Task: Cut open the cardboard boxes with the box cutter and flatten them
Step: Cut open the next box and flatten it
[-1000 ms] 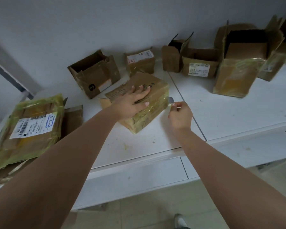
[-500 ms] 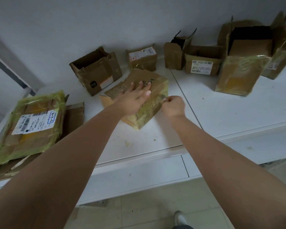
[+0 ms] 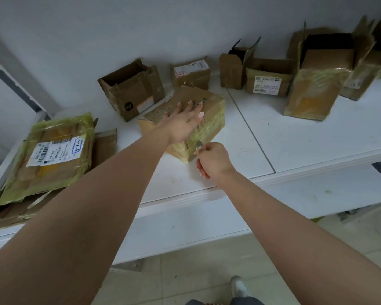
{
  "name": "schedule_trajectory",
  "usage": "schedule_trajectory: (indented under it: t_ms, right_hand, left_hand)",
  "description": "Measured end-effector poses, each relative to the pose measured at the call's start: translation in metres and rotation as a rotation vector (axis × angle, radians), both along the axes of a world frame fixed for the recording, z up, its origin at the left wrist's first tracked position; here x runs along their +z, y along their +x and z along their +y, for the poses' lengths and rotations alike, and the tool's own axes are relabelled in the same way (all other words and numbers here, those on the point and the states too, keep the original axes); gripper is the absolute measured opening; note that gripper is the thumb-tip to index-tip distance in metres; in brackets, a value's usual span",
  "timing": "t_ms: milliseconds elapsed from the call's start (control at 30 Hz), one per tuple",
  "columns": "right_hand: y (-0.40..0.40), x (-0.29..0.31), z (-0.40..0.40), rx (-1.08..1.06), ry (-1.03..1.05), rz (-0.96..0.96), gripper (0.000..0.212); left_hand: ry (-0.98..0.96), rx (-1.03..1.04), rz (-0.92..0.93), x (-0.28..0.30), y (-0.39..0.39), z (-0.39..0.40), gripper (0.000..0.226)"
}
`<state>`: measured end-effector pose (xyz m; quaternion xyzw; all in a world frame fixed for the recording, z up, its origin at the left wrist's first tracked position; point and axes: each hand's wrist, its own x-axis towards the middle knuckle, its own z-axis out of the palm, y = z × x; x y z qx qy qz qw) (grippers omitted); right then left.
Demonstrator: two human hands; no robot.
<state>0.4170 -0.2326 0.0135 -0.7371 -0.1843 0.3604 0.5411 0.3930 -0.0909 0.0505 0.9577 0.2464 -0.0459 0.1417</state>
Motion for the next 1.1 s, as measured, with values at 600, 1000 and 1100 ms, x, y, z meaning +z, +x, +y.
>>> schedule_trajectory:
  t_ms: [600,1000,1100]
  right_hand:
    - [0.113,-0.013,-0.059,-0.241,-0.118,-0.371,0.011]
    - [0.170,-0.021,-0.041,0.062,-0.063,-0.336,0.018]
    - [0.170,-0.025,-0.037,0.131,-0.008,-0.391,0.015]
  left_hand:
    - [0.366,-0.114,-0.043,0.024,-0.005,-0.026,0.052]
    - [0.709,0.245,-0.024,-0.007,0.015,-0.087,0.056]
    - [0.763,0.241,-0.005,-0.009,0.016,-0.088,0.055]
